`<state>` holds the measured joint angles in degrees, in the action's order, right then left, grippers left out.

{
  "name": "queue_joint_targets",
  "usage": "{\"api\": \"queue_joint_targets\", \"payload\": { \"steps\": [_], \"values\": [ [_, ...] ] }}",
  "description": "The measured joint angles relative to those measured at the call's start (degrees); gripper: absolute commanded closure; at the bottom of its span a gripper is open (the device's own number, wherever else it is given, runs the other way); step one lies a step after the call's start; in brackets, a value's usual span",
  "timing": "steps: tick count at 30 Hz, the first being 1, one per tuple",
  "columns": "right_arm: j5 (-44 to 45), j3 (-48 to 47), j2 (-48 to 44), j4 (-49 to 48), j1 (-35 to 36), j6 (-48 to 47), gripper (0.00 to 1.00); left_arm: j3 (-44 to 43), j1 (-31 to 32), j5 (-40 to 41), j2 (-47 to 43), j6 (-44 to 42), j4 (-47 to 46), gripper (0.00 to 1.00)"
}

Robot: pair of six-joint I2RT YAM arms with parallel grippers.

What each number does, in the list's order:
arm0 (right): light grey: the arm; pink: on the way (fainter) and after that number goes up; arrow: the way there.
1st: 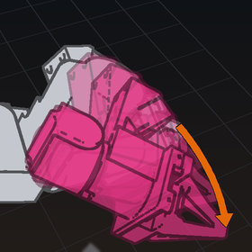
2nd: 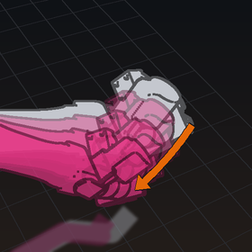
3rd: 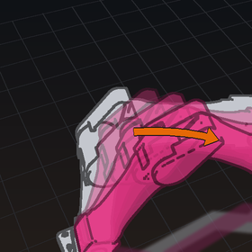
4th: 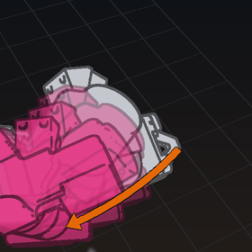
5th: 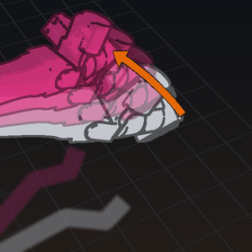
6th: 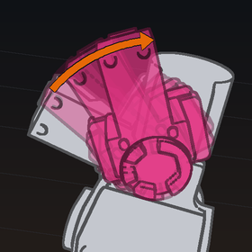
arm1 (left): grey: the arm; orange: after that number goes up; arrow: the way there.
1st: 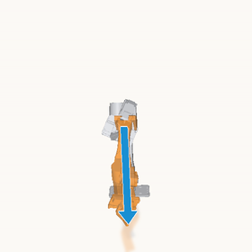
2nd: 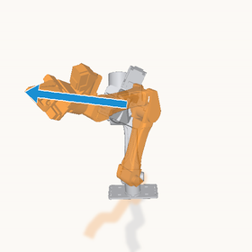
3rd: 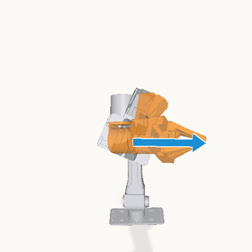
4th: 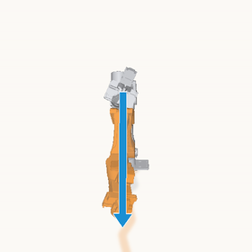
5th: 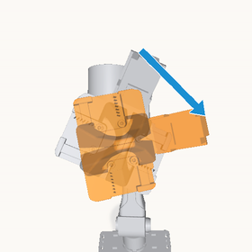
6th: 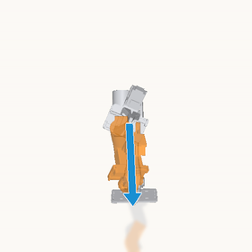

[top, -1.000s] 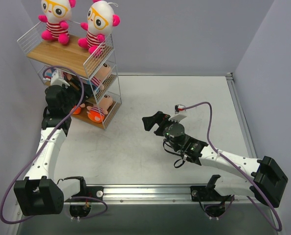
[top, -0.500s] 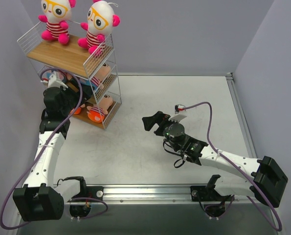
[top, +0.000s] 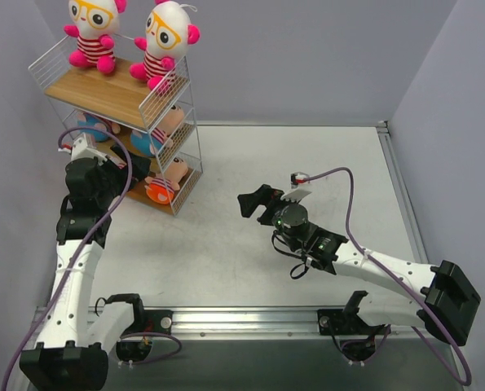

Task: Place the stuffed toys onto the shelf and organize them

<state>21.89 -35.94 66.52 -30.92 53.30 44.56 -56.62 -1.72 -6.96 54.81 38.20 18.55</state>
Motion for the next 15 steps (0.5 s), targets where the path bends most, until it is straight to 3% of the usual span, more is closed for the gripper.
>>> {"api": "queue_joint_targets", "payload": {
  "steps": [7,15],
  "values": [
    [3.1,-2.2,-2.3,4.7,0.0,-4.0,0.0,-2.2,0.0,7.5,-7.1,-4.3,12.3,0.06],
    [13.5,-9.9,-8.0,17.4,0.0,-14.3,0.0,-15.5,0.5,16.1,-13.2,-12.0,25.7,0.06]
  ]
}}
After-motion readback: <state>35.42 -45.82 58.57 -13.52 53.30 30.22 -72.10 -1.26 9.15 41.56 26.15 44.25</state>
